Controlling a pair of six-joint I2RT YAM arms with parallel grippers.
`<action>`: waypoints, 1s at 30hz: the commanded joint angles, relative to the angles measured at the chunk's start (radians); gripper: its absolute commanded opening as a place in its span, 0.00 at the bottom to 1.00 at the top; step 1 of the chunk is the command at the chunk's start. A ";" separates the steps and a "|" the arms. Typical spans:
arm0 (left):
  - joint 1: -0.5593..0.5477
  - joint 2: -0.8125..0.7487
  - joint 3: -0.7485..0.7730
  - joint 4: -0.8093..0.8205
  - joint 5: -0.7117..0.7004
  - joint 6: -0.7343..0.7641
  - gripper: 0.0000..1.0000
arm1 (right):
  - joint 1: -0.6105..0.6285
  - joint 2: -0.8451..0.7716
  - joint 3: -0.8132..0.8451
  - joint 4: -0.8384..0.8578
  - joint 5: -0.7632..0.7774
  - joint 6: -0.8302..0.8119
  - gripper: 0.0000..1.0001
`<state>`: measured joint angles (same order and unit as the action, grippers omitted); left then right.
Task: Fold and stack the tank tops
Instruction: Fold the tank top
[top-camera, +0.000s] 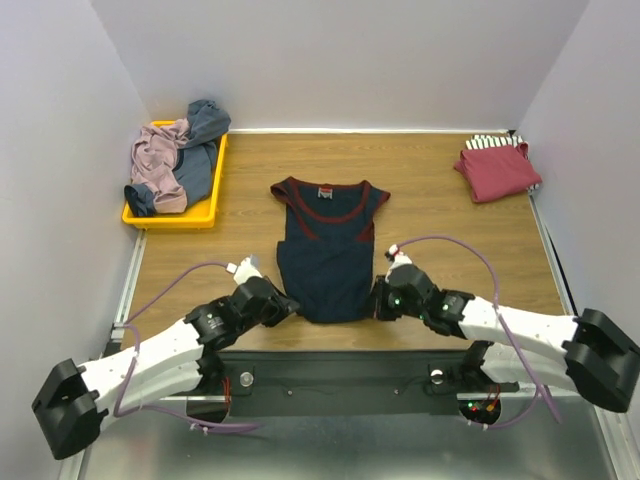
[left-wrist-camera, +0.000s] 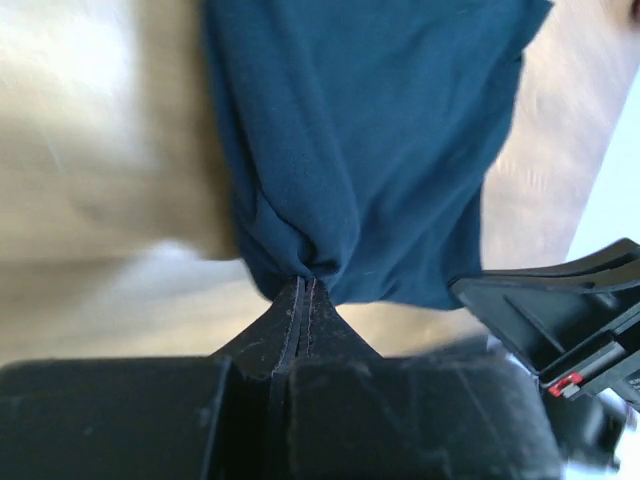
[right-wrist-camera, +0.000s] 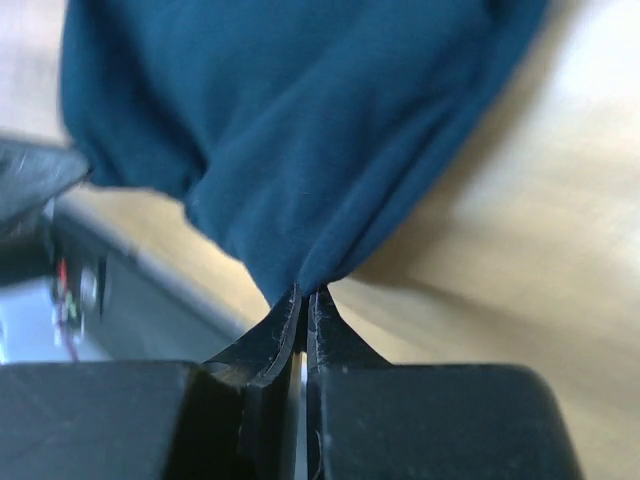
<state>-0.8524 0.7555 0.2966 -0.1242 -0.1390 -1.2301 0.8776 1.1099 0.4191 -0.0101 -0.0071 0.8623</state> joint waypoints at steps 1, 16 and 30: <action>-0.123 -0.076 0.070 -0.170 -0.092 -0.101 0.00 | 0.144 -0.108 -0.026 -0.125 0.125 0.118 0.00; -0.372 -0.309 0.326 -0.496 -0.356 -0.226 0.00 | 0.590 -0.021 0.303 -0.364 0.450 0.221 0.00; -0.320 -0.193 0.461 -0.312 -0.666 -0.053 0.00 | 0.345 0.111 0.530 -0.403 0.529 -0.003 0.01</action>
<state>-1.2152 0.5129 0.6746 -0.5648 -0.6701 -1.3937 1.2869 1.2217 0.8936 -0.4099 0.4793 0.9413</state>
